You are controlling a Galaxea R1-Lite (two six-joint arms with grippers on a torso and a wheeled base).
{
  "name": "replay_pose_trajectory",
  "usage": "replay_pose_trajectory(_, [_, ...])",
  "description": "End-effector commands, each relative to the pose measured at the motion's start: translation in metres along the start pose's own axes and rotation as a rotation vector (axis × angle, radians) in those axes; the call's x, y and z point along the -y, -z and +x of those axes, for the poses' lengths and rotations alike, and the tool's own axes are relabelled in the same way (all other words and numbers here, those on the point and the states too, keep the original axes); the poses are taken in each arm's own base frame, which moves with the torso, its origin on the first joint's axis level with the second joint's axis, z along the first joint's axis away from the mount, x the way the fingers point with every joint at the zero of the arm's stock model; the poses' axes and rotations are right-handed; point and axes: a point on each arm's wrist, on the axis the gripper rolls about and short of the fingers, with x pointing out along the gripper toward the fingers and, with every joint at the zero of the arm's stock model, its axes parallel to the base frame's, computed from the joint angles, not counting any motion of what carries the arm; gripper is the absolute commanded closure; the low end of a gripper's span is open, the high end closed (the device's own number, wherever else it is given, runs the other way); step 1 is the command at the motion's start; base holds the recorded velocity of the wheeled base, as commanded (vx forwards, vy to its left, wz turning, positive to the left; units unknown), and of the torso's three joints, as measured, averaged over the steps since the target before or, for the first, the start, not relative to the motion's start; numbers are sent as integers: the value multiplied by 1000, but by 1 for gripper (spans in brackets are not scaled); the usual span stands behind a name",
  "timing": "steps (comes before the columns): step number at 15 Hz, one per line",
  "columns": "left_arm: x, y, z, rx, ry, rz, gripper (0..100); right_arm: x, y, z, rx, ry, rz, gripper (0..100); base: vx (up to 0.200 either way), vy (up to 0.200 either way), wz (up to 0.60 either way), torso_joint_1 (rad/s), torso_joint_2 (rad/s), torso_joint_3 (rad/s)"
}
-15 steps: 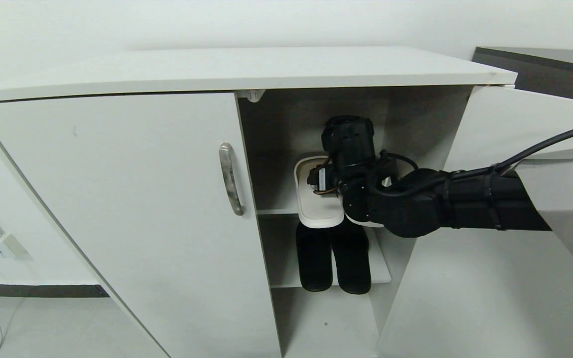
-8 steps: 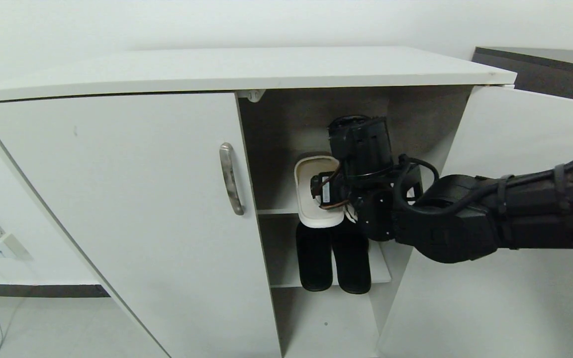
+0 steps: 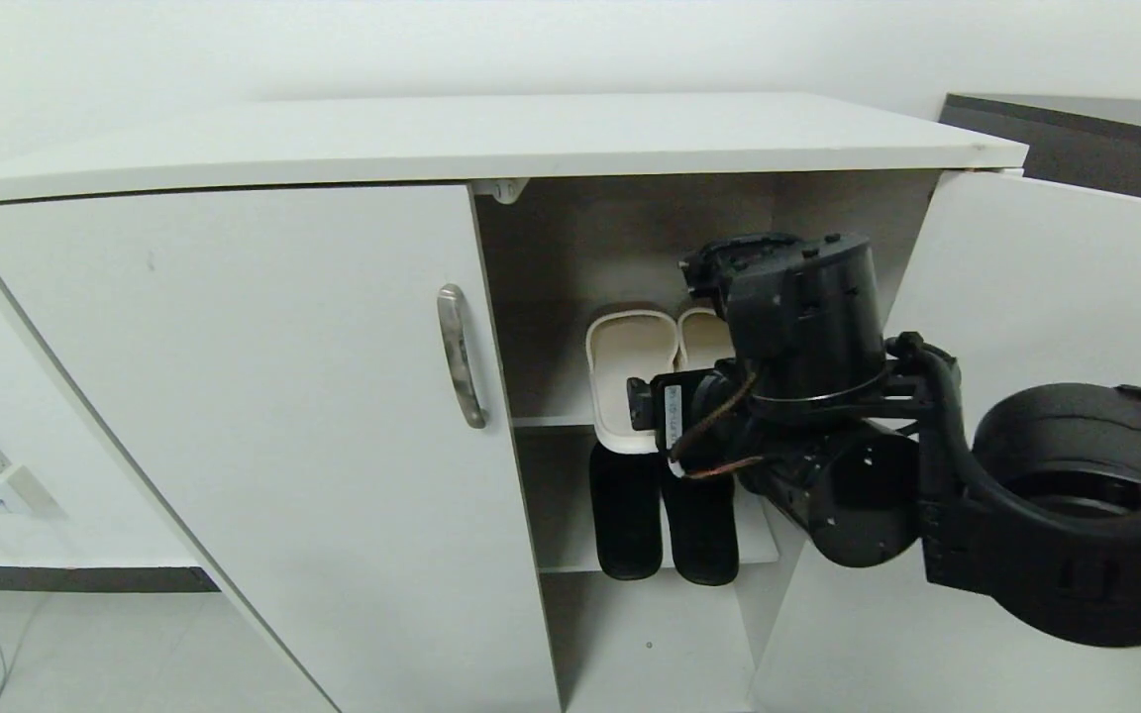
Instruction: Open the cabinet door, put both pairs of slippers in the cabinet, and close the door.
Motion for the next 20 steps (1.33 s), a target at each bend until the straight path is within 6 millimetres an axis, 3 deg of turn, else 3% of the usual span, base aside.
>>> replay_pose_trajectory(1, [0,0,0,1,1,0,100,6,-3,-29,16,-60,11,0,0,0,0,0,0,0])
replay_pose_trajectory(6, [0,0,0,1,1,-2,100,30,19,-66,-37,-304,-12,0,0,0,0,0,0,0])
replay_pose_trajectory(10, [0,0,0,1,1,-2,100,36,36,-73,-7,-357,-48,0,0,0,0,0,0,0])
replay_pose_trajectory(11, [0,0,0,1,1,0,100,36,36,-72,-4,-362,-53,100,0,0,0,0,0,0])
replay_pose_trajectory(20, [0,0,0,1,1,-2,100,33,42,-68,-20,-359,-66,100,0,0,0,0,0,0])
